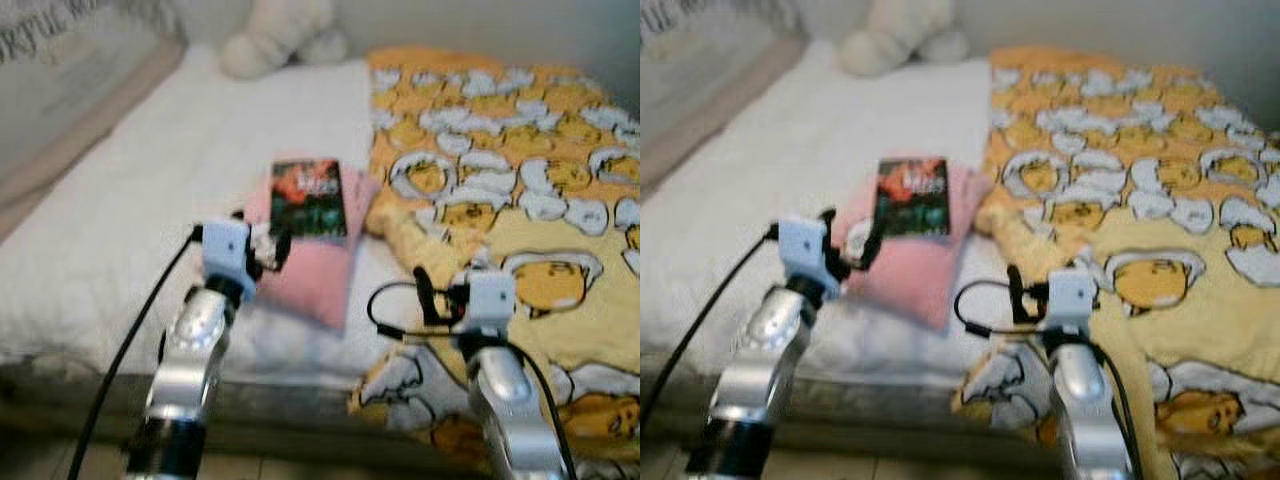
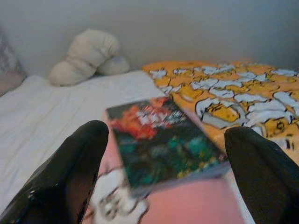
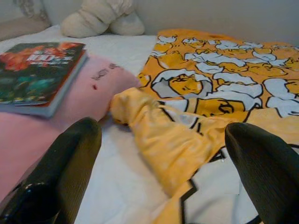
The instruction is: Clean up the room
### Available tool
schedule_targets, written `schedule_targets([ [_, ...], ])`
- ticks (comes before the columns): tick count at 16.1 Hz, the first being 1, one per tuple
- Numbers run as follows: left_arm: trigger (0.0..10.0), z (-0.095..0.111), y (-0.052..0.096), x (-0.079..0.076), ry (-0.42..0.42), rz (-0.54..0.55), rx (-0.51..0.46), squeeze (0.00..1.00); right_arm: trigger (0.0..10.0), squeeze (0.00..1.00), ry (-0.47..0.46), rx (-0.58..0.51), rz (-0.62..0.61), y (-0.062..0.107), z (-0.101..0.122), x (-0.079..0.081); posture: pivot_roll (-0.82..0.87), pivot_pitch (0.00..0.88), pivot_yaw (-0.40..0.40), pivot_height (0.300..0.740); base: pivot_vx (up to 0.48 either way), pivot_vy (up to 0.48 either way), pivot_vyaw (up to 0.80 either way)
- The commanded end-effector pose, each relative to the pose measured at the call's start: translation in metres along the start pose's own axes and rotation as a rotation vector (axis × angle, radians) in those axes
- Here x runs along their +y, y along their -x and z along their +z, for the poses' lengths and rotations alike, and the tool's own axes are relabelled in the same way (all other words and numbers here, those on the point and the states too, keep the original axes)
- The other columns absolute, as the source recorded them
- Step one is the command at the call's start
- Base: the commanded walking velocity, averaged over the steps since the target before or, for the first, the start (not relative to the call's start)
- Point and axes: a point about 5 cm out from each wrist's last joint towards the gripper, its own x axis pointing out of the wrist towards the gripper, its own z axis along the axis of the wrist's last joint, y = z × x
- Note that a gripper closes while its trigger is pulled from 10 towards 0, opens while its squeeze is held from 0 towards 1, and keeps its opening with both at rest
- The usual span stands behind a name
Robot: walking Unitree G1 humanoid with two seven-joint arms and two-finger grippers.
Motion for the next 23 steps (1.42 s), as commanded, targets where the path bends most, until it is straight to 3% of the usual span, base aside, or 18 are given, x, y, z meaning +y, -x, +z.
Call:
schedule_targets([
  [1,10.0,0.000,-0.003,0.002,0.000,0.001,0.004,0.00,10.0,0.00,0.010,-0.010,-0.006,-0.003,0.001,0.000,0.02,0.000,0.025,0.740,0.461,0.000,0.00],
  [5,10.0,0.003,-0.018,0.009,-0.022,0.017,0.006,0.00,10.0,0.00,-0.021,-0.014,0.024,-0.008,0.002,0.009,0.02,0.000,0.018,0.740,0.445,0.000,0.00],
  [8,10.0,-0.008,-0.040,0.034,-0.040,0.123,0.137,0.00,10.0,0.00,-0.027,0.007,0.020,-0.007,0.000,0.008,0.02,0.000,0.006,0.740,0.000,0.000,0.00],
  [9,10.0,-0.013,-0.049,0.050,-0.015,0.181,0.203,0.00,10.0,0.00,-0.017,0.014,0.038,-0.004,-0.001,0.009,0.00,0.000,0.000,0.740,0.000,0.000,0.00],
  [12,10.0,-0.015,-0.056,0.066,0.046,0.255,0.260,0.00,10.0,0.00,-0.005,0.033,0.051,0.001,-0.002,0.007,-0.03,0.000,-0.012,0.740,0.000,0.000,0.00],
  [15,10.0,-0.008,-0.069,0.058,0.146,0.209,0.237,0.00,10.0,0.00,0.006,0.046,0.062,0.009,-0.003,0.004,-0.06,0.000,-0.019,0.740,0.000,0.000,0.00],
  [19,10.0,-0.004,-0.080,0.034,0.072,0.115,0.216,0.00,10.0,0.00,0.007,0.080,0.060,0.023,-0.005,0.002,-0.10,0.000,-0.025,0.740,0.000,0.000,0.00],
  [23,10.0,-0.022,-0.076,0.017,0.108,0.131,0.280,0.00,10.0,0.00,0.012,0.132,0.088,0.047,-0.010,0.007,-0.14,0.000,-0.033,0.740,0.000,0.000,0.00],
])
